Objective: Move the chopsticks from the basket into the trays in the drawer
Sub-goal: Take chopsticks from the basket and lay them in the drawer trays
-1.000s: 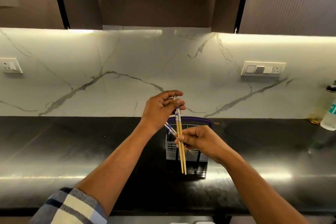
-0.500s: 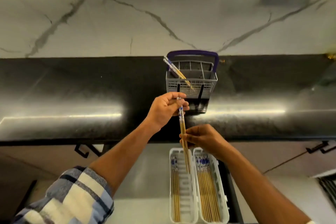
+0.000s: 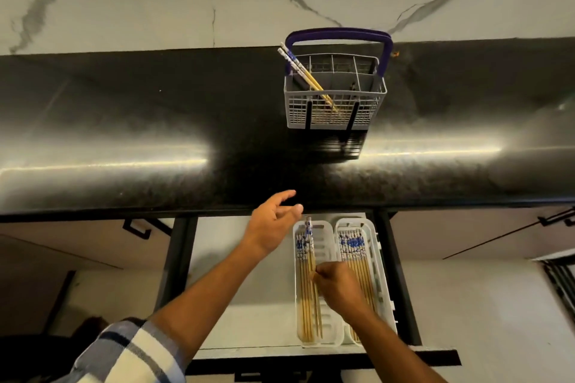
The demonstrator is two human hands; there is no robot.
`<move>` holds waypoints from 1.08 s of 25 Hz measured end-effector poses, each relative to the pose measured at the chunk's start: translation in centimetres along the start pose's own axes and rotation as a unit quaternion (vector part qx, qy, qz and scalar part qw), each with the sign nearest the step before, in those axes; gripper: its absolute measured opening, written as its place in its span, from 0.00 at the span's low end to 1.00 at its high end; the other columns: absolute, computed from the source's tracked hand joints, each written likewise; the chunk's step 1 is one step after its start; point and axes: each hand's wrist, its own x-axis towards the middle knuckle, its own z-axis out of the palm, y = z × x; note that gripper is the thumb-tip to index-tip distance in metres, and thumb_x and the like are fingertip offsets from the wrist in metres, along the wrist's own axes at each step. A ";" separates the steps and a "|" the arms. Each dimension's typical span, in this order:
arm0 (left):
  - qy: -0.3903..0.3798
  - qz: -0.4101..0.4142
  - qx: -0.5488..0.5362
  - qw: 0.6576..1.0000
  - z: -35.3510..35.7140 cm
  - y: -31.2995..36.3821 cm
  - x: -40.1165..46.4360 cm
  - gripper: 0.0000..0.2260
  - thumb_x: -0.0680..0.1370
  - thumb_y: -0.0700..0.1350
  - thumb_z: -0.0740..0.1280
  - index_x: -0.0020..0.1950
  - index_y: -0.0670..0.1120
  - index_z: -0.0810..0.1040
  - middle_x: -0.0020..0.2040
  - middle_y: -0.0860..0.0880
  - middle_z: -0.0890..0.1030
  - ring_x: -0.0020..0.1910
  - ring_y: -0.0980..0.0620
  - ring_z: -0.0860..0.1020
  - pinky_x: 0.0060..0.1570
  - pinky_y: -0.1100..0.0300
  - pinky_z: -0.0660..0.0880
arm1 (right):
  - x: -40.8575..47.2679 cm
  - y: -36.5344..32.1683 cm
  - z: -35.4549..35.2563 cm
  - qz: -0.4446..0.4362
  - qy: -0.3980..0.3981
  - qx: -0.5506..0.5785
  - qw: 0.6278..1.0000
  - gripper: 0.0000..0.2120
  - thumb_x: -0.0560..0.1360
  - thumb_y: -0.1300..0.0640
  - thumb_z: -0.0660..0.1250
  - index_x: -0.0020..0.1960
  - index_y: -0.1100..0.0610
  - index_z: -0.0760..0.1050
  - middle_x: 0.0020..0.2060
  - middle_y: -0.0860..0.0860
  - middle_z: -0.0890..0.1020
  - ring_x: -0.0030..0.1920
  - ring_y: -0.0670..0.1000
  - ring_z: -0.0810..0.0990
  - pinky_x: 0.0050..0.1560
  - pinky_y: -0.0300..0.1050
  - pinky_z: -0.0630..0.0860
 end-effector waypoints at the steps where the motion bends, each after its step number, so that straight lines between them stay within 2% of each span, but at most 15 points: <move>1: 0.015 0.000 -0.019 1.000 -0.6 0.1 0.1 0.22 0.79 0.51 0.68 0.72 0.50 0.71 0.50 0.47 0.87 0.57 0.55 0.82 0.62 0.58 0.75 | 0.5 0.3 0.8 0.008 0.026 -0.028 0.999 0.14 0.79 0.58 0.65 0.35 0.53 0.77 0.34 0.50 0.81 0.33 0.47 0.79 0.38 0.45 0.82; 3: 0.034 -0.002 -0.063 0.997 -1.6 0.4 0.3 0.20 0.79 0.49 0.68 0.71 0.49 0.72 0.52 0.47 0.86 0.56 0.54 0.84 0.62 0.53 0.77 | 1.5 0.4 2.2 0.053 0.074 -0.061 0.994 0.11 0.80 0.60 0.62 0.41 0.55 0.78 0.37 0.50 0.81 0.34 0.45 0.78 0.38 0.43 0.83; 6: 0.048 -0.011 -0.127 0.991 -2.4 1.3 -0.1 0.18 0.81 0.44 0.67 0.70 0.45 0.72 0.52 0.46 0.86 0.54 0.51 0.85 0.60 0.54 0.79 | 2.7 0.8 3.7 0.113 0.070 -0.088 0.987 0.08 0.82 0.60 0.59 0.54 0.59 0.76 0.40 0.50 0.78 0.34 0.43 0.76 0.34 0.36 0.78; 7: 0.049 -0.013 -0.146 0.988 -2.6 1.5 -0.3 0.17 0.81 0.43 0.66 0.70 0.45 0.73 0.52 0.45 0.86 0.54 0.51 0.85 0.59 0.54 0.79 | 3.1 0.8 3.9 0.116 0.070 -0.113 0.984 0.10 0.82 0.60 0.57 0.58 0.61 0.76 0.43 0.52 0.79 0.38 0.46 0.79 0.37 0.37 0.79; 8: 0.051 -0.015 -0.158 0.986 -2.8 1.4 -0.5 0.16 0.81 0.42 0.66 0.69 0.44 0.73 0.52 0.45 0.86 0.53 0.50 0.85 0.58 0.55 0.80 | 3.6 0.9 4.3 0.097 0.066 -0.146 0.982 0.13 0.82 0.61 0.56 0.61 0.64 0.75 0.48 0.56 0.81 0.45 0.52 0.82 0.45 0.42 0.81; 10: 0.052 -0.020 -0.172 0.984 -3.1 1.2 -0.9 0.14 0.81 0.42 0.65 0.68 0.44 0.74 0.51 0.44 0.86 0.53 0.50 0.85 0.57 0.55 0.80 | 4.0 0.5 4.8 0.086 0.051 -0.178 0.979 0.16 0.82 0.62 0.53 0.63 0.69 0.73 0.57 0.64 0.79 0.58 0.63 0.79 0.59 0.54 0.77; 11: 0.052 -0.025 -0.178 0.982 -3.1 1.1 -1.0 0.14 0.81 0.41 0.64 0.67 0.44 0.74 0.52 0.44 0.86 0.53 0.49 0.85 0.57 0.56 0.80 | 4.0 0.2 5.0 0.099 0.049 -0.185 0.977 0.16 0.82 0.62 0.53 0.62 0.68 0.74 0.58 0.64 0.79 0.60 0.63 0.78 0.60 0.53 0.76; 15: 0.045 -0.036 -0.202 0.978 -3.2 0.8 -1.3 0.13 0.82 0.41 0.63 0.67 0.44 0.74 0.53 0.43 0.85 0.53 0.49 0.85 0.55 0.59 0.81 | 3.9 -0.2 4.7 0.111 0.047 -0.188 0.975 0.12 0.83 0.60 0.58 0.61 0.64 0.74 0.53 0.57 0.81 0.52 0.53 0.83 0.53 0.41 0.81; 18: 0.044 -0.040 -0.212 0.975 -3.5 0.7 -1.2 0.13 0.82 0.40 0.63 0.66 0.43 0.74 0.53 0.42 0.85 0.53 0.48 0.85 0.54 0.59 0.81 | 3.7 -0.3 4.8 0.107 0.040 -0.203 0.972 0.11 0.82 0.59 0.59 0.60 0.62 0.75 0.51 0.56 0.82 0.49 0.50 0.83 0.51 0.42 0.83; 23: 0.047 -0.035 -0.220 0.974 -3.7 0.8 -1.1 0.12 0.82 0.40 0.63 0.66 0.43 0.74 0.54 0.41 0.85 0.53 0.48 0.85 0.53 0.60 0.82 | 3.6 -0.6 4.5 0.097 0.053 -0.229 0.967 0.13 0.82 0.62 0.58 0.63 0.66 0.73 0.55 0.57 0.81 0.54 0.54 0.82 0.55 0.45 0.81; 27: 0.045 -0.040 -0.225 0.972 -3.7 0.8 -1.3 0.12 0.82 0.40 0.64 0.66 0.43 0.75 0.53 0.42 0.85 0.52 0.49 0.85 0.52 0.60 0.82 | 3.5 -0.5 4.4 0.081 0.057 -0.267 0.959 0.12 0.82 0.60 0.60 0.64 0.63 0.72 0.56 0.56 0.80 0.54 0.51 0.82 0.55 0.42 0.81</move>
